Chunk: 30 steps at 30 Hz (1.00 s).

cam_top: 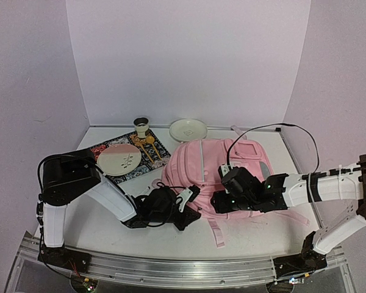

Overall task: Pack the student bag
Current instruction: Pick up the largest pocket of the bag from the student bag, then hold the largest pocket of the student bag.

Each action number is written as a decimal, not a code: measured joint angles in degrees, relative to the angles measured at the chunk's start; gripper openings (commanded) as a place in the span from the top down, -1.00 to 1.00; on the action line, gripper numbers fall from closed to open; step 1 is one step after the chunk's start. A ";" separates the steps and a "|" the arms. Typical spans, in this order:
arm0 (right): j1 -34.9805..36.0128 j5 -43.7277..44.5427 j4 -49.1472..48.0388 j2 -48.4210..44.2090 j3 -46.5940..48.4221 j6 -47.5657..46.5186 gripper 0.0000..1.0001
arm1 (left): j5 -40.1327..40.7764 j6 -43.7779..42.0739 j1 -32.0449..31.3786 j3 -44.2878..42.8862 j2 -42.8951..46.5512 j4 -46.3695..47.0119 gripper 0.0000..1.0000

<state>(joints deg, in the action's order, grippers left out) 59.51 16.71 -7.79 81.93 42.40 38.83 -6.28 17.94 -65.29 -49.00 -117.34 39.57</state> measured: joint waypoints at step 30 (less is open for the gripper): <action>0.00 -4.69 1.27 -6.80 -9.84 18.88 -0.51 | 2.95 3.10 -0.31 3.86 5.55 -2.42 1.00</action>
<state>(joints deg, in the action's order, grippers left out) 59.51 12.02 -6.51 75.13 32.56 57.71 -3.33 21.04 -65.60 -45.15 -111.79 37.15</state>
